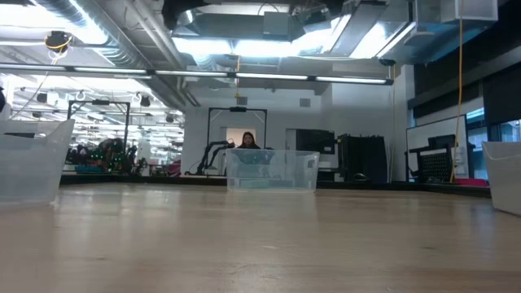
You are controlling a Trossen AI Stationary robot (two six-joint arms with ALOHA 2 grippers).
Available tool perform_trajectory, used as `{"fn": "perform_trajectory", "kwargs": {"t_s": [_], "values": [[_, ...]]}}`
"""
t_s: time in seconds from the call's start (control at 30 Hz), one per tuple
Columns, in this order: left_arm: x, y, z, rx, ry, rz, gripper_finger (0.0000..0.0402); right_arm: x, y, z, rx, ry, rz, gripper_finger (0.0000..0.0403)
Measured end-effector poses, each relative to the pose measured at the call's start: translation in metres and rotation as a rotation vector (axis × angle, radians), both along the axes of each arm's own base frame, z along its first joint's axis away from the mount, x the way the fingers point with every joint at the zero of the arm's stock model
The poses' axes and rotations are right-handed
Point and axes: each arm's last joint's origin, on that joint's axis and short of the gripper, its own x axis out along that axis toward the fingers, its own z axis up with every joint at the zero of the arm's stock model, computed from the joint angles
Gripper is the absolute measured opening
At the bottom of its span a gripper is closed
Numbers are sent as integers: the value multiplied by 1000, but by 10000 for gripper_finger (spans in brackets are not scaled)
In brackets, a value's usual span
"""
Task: Sort & place blocks by color
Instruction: Put the top blue block into the top transparent bin
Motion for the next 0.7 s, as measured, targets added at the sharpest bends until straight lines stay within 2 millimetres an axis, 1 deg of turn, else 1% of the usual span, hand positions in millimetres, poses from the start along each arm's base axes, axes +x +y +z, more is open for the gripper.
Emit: {"fn": "perform_trajectory", "kwargs": {"t_s": [0.07, 0.17, 0.27, 0.4, 0.7], "values": [[6, -11, -4, 16, 5, 1, 121, 2, 0, -2, 0, 8, 12, 365], [12, -18, -8, 25, 10, 19, 121, 4, 1, -4, 3, 14, 30, 365], [18, -20, -13, 16, 24, 14, 121, 4, 1, -4, 5, 14, 43, 365], [21, -21, -11, 13, -10, -6, 121, 4, 1, -4, 5, 14, 46, 365], [22, -21, -10, 12, -19, -16, 121, 4, 1, -4, 9, 15, 47, 365]]}}
